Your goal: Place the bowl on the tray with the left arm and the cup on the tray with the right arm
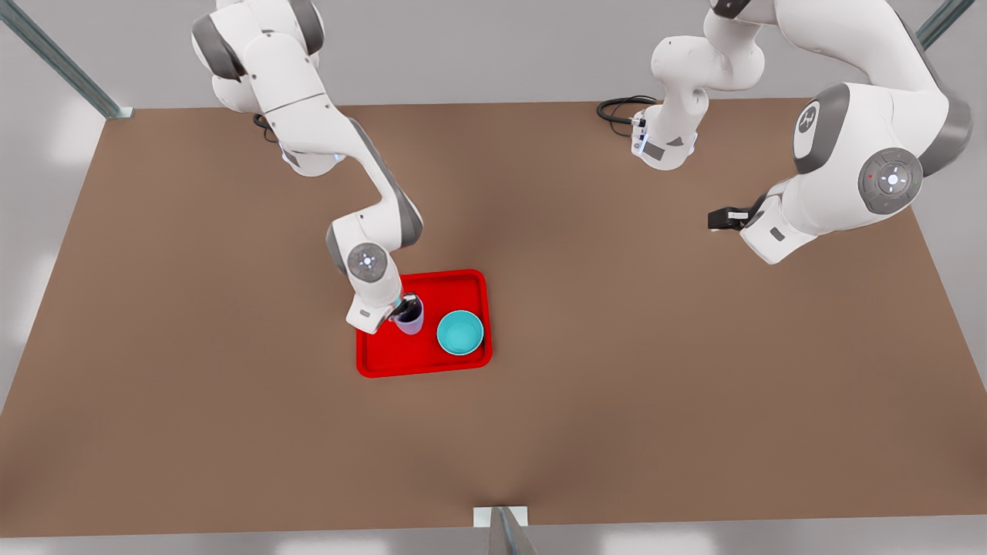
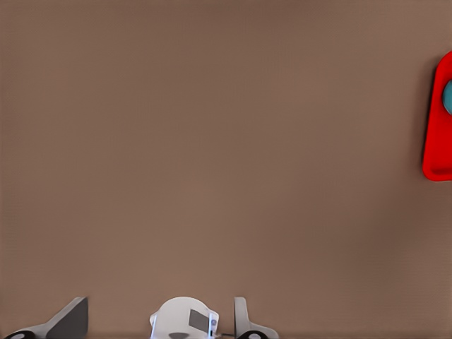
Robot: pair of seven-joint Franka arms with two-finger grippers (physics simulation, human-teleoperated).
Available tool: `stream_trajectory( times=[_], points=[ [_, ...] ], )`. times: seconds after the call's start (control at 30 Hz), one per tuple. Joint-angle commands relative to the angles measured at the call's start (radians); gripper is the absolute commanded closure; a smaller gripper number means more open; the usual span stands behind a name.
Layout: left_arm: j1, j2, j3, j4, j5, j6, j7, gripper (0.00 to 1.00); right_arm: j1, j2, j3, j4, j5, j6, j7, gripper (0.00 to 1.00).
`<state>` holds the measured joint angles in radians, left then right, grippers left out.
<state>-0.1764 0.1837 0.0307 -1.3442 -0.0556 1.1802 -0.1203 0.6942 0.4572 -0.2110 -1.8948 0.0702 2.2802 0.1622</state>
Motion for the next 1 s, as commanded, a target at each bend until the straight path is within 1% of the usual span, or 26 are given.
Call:
stream_trajectory(
  times=[0.0, 0.03, 0.3, 0.5, 0.53, 0.57, 0.6, 0.63, 0.67, 0.7, 0.73, 0.77, 0.8, 0.9, 0.97],
  points=[
    [0.000, -0.001, 0.000, 0.000, 0.000, -0.001, 0.005, 0.00, 0.001, 0.003, 0.001, 0.002, 0.020, 0.004, 0.209, 0.16],
    [0.000, -0.001, 0.000, 0.000, 0.000, -0.001, 0.005, 0.00, 0.001, 0.008, 0.002, 0.003, 0.023, 0.004, 0.211, 0.00],
    [-0.001, -0.001, -0.002, 0.000, 0.000, -0.001, 0.005, 0.00, 0.001, -0.008, 0.004, 0.025, 0.042, -0.011, 0.209, 0.00],
    [-0.001, 0.000, -0.002, 0.000, 0.000, -0.001, 0.004, 0.00, -0.018, -0.092, -0.005, 0.025, 0.039, -0.130, 0.192, 0.00],
    [0.000, 0.000, -0.002, 0.000, 0.000, -0.001, 0.005, 0.00, -0.050, -0.101, -0.013, 0.028, 0.029, -0.155, 0.188, 0.00],
    [0.000, -0.001, -0.002, 0.000, -0.003, -0.001, 0.007, 0.00, -0.082, -0.111, -0.033, 0.071, 0.022, -0.244, 0.131, 0.00],
    [-0.001, -0.001, -0.003, 0.020, -0.009, -0.001, 0.004, 0.00, -0.097, -0.111, -0.111, 0.106, 0.017, -0.323, 0.013, 0.00],
    [0.002, 0.002, -0.003, 0.030, -0.027, -0.001, 0.004, 0.00, -0.123, -0.111, -0.159, 0.111, -0.024, -0.340, -0.090, 0.00],
    [0.005, 0.010, -0.003, 0.033, -0.044, -0.001, 0.001, 0.00, -0.168, -0.111, -0.165, 0.138, -0.029, -0.363, -0.179, 0.00],
    [0.003, 0.011, -0.003, 0.036, -0.043, -0.002, 0.001, 0.00, -0.237, -0.152, -0.165, 0.175, -0.029, -0.432, -0.268, 0.00],
    [0.005, 0.017, -0.003, 0.056, -0.044, -0.028, 0.001, 0.00, -0.260, -0.233, -0.165, 0.174, -0.058, -0.485, -0.268, 0.00],
    [0.005, 0.039, -0.003, 0.080, -0.046, -0.053, 0.001, 0.00, -0.259, -0.302, -0.162, 0.174, -0.099, -0.544, -0.268, 0.00],
    [0.006, 0.040, -0.002, 0.080, -0.046, -0.062, 0.001, 0.00, -0.255, -0.330, -0.162, 0.186, -0.101, -0.591, -0.268, 0.00],
    [0.006, 0.042, -0.002, 0.079, -0.039, -0.070, 0.001, 0.00, -0.254, -0.387, -0.156, 0.217, -0.121, -0.656, -0.267, 0.00],
    [0.003, 0.043, -0.002, 0.079, -0.039, -0.070, 0.001, 0.00, -0.252, -0.390, -0.151, 0.281, -0.121, -0.711, -0.265, 0.00]
  ],
)
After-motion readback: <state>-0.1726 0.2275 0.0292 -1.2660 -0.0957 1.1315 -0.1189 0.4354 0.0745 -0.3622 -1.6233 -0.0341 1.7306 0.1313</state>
